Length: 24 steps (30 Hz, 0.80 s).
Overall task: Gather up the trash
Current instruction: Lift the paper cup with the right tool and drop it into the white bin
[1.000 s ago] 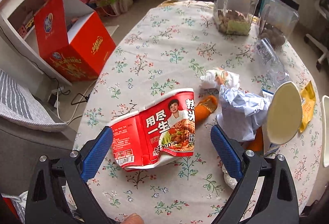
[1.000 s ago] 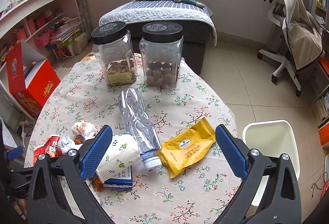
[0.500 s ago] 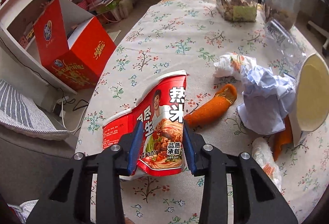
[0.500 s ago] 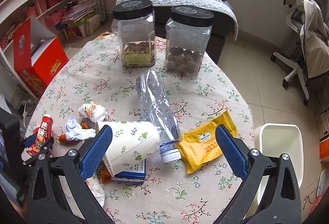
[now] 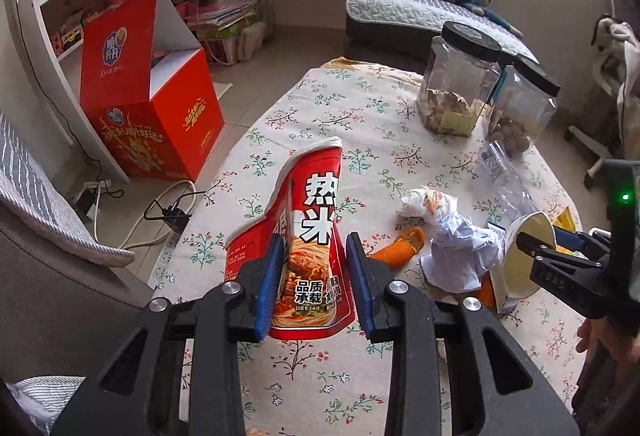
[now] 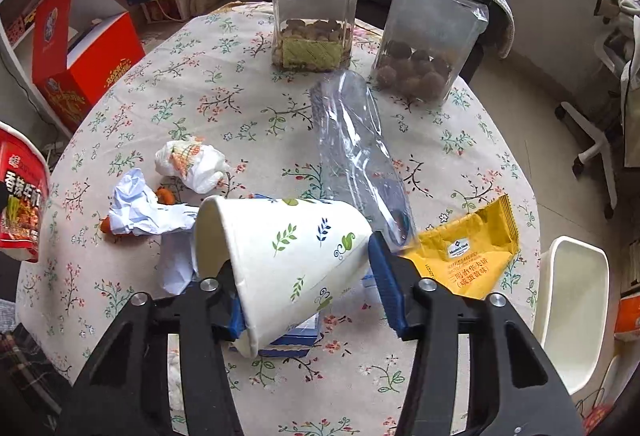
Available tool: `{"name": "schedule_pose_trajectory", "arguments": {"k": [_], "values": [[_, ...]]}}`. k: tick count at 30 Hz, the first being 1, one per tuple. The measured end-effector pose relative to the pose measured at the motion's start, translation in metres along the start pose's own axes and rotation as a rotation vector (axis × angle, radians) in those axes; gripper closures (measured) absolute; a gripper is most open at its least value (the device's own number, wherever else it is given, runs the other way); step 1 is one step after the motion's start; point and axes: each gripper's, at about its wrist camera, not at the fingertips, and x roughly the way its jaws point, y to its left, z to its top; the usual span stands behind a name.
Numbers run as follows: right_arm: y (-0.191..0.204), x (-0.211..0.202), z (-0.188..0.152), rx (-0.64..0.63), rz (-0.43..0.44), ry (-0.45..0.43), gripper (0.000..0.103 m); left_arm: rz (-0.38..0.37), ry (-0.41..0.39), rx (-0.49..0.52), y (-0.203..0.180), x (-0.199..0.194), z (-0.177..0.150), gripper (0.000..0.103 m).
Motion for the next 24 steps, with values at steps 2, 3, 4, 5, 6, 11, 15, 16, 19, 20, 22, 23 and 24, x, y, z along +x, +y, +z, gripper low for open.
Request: {"name": "schedule_pose_trajectory", "arguments": {"k": [2, 3, 4, 5, 6, 11, 15, 16, 19, 20, 22, 23, 24], "values": [[-0.005, 0.0, 0.001, 0.009, 0.017, 0.0, 0.088, -0.012, -0.004, -0.009, 0.0, -0.003, -0.001, 0.07], [-0.01, 0.0, 0.001, 0.03, 0.047, 0.006, 0.095, -0.018, -0.006, -0.012, -0.001, -0.004, -0.001, 0.07], [-0.013, -0.002, 0.001, 0.045, 0.068, 0.007, 0.097, -0.022, -0.008, -0.012, -0.002, -0.005, 0.0, 0.07], [-0.014, -0.005, 0.001, 0.049, 0.08, 0.002, 0.1, -0.026, -0.01, -0.014, -0.002, -0.006, 0.0, 0.07], [-0.014, -0.008, 0.002, 0.052, 0.091, -0.006, 0.101, -0.031, -0.013, -0.016, -0.003, -0.007, 0.001, 0.07], [-0.017, -0.036, 0.007, 0.062, 0.144, -0.075, 0.102, -0.065, -0.025, -0.046, -0.001, -0.015, 0.006, 0.07], [-0.021, -0.057, 0.012, 0.07, 0.172, -0.126, 0.102, -0.085, -0.034, -0.069, -0.001, -0.023, 0.011, 0.07], [-0.023, -0.061, 0.014, 0.073, 0.178, -0.137, 0.102, -0.085, -0.039, -0.07, -0.002, -0.024, 0.012, 0.07], [-0.028, -0.073, 0.016, 0.083, 0.195, -0.167, 0.102, -0.084, -0.052, -0.068, -0.004, -0.029, 0.014, 0.07], [-0.03, -0.076, 0.016, 0.087, 0.197, -0.176, 0.102, -0.084, -0.056, -0.067, -0.005, -0.031, 0.014, 0.07], [-0.034, -0.082, 0.016, 0.092, 0.202, -0.192, 0.102, -0.084, -0.063, -0.066, -0.009, -0.034, 0.016, 0.07], [-0.036, -0.084, 0.016, 0.095, 0.206, -0.198, 0.102, -0.085, -0.067, -0.064, -0.011, -0.036, 0.016, 0.07], [-0.038, -0.087, 0.016, 0.098, 0.209, -0.203, 0.102, -0.085, -0.072, -0.061, -0.014, -0.038, 0.017, 0.07]]}}
